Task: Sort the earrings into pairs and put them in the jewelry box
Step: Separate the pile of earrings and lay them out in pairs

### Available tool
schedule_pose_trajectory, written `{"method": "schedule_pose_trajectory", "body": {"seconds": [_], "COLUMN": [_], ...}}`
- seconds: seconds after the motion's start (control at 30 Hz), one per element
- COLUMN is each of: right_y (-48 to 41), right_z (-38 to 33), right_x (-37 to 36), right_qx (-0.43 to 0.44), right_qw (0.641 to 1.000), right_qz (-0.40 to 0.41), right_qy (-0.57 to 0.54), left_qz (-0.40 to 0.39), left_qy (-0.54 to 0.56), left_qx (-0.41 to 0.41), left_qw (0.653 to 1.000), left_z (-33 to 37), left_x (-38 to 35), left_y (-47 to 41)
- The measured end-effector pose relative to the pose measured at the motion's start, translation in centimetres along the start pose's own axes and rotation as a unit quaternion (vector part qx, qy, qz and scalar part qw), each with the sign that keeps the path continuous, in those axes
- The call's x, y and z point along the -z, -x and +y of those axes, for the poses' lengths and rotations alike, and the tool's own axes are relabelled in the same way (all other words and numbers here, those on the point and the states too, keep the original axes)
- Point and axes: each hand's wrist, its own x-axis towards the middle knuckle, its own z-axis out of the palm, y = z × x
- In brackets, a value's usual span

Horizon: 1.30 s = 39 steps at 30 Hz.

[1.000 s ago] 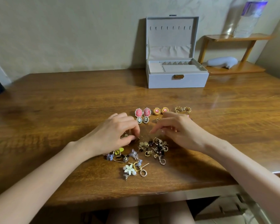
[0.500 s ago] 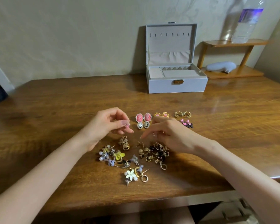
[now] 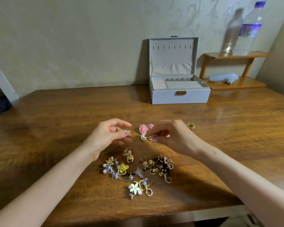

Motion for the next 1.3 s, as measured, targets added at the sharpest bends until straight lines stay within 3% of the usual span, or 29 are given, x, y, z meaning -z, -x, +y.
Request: {"method": "schedule_pose_trajectory", "body": {"seconds": [0.13,0.23,0.43,0.6,0.83,1.17,1.3], "right_y": [-2.0,-3.8,-6.1,-7.4,-7.8,-7.2,-6.5], "right_z": [-0.6,-0.9,-1.5,-2.0,-2.0,-1.7,-1.9], "right_x": [-0.2,-0.9,-3.1,-4.1,-4.4,-3.9,-3.4], "right_qx": [-0.026,-0.031,-0.033,-0.026,-0.002,-0.011,0.008], "right_qw": [1.0,0.999,0.998,0.994,0.987,0.987,0.989], "right_qz": [-0.005,-0.013,-0.042,-0.065,-0.073,-0.084,-0.043], "right_qy": [-0.012,0.004,0.036,0.081,0.145,0.139,0.141], "left_qz": [0.039,0.043,0.059,0.063,0.048,0.041,0.039], "left_qy": [-0.132,-0.264,-0.332,-0.359,-0.322,-0.302,-0.308], "left_qx": [-0.042,-0.061,-0.05,-0.037,-0.054,-0.098,-0.109], "left_qw": [0.99,0.962,0.94,0.931,0.944,0.947,0.944], "left_z": [-0.2,-0.7,-1.2,-1.5,-1.9,-2.3,-2.2], "left_x": [-0.2,-0.2,0.2,0.6,0.5,0.3,0.3], "left_y": [-0.8,-1.5,-1.9,-2.2,-2.2,-2.1,-1.9]}}
